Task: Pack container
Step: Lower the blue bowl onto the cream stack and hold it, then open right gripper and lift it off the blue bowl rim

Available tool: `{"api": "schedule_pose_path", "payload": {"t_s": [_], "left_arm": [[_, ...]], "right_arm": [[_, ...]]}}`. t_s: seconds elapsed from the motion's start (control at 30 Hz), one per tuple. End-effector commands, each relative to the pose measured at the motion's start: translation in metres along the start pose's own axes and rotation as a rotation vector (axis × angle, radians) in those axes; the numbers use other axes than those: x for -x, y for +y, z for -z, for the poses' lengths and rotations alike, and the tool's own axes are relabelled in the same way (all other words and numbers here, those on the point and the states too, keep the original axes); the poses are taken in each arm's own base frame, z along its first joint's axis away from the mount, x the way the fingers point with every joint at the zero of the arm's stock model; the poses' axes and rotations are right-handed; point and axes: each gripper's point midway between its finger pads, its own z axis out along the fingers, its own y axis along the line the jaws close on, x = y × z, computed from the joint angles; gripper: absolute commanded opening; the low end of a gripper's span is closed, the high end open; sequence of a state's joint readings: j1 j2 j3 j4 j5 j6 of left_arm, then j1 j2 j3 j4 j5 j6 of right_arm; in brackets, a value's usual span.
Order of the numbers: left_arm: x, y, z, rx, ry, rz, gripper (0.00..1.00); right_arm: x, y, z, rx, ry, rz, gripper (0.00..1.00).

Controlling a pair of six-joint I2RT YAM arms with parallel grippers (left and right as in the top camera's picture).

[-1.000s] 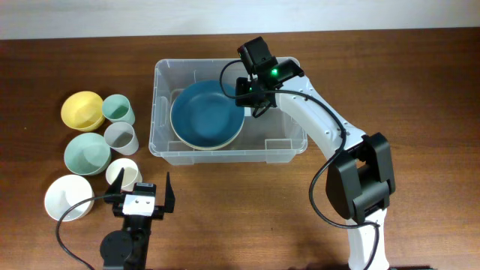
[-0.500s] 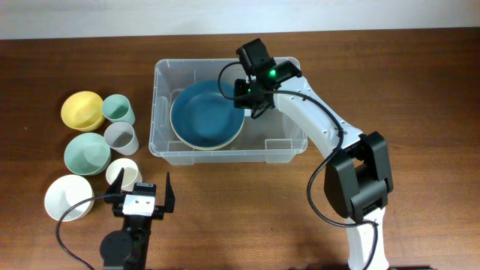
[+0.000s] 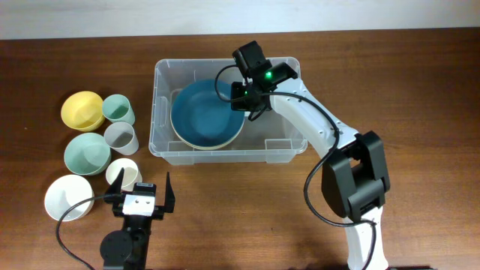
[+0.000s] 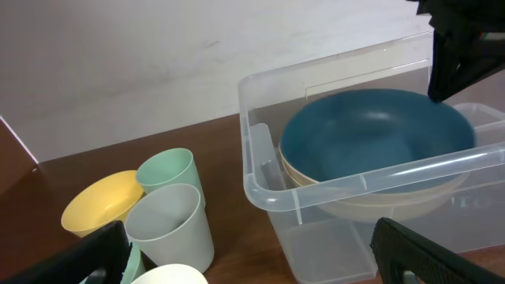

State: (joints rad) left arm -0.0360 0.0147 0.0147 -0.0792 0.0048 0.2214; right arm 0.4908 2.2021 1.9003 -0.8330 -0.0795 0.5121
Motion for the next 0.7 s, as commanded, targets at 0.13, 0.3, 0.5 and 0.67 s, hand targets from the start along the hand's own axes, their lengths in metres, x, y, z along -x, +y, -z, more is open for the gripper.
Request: {"api": "schedule_pose_path", "payload": {"t_s": [0.13, 0.3, 0.5, 0.67], "left_arm": [[-0.001, -0.001, 0.000, -0.008, -0.001, -0.015, 1.00], [-0.001, -0.001, 0.000, -0.008, -0.001, -0.015, 1.00], [-0.002, -0.001, 0.000, -0.009, 0.000, -0.015, 1.00], [-0.001, -0.001, 0.000, -0.008, -0.001, -0.015, 1.00]], "right_arm": [[-0.001, 0.003, -0.008, 0.001, 0.007, 0.013, 0.04], [0.000, 0.004, -0.008, 0.003, 0.004, 0.013, 0.04], [0.011, 0.009, -0.002, 0.016, -0.033, 0.020, 0.04], [0.035, 0.025, 0.017, 0.057, -0.108, 0.046, 0.04]]}}
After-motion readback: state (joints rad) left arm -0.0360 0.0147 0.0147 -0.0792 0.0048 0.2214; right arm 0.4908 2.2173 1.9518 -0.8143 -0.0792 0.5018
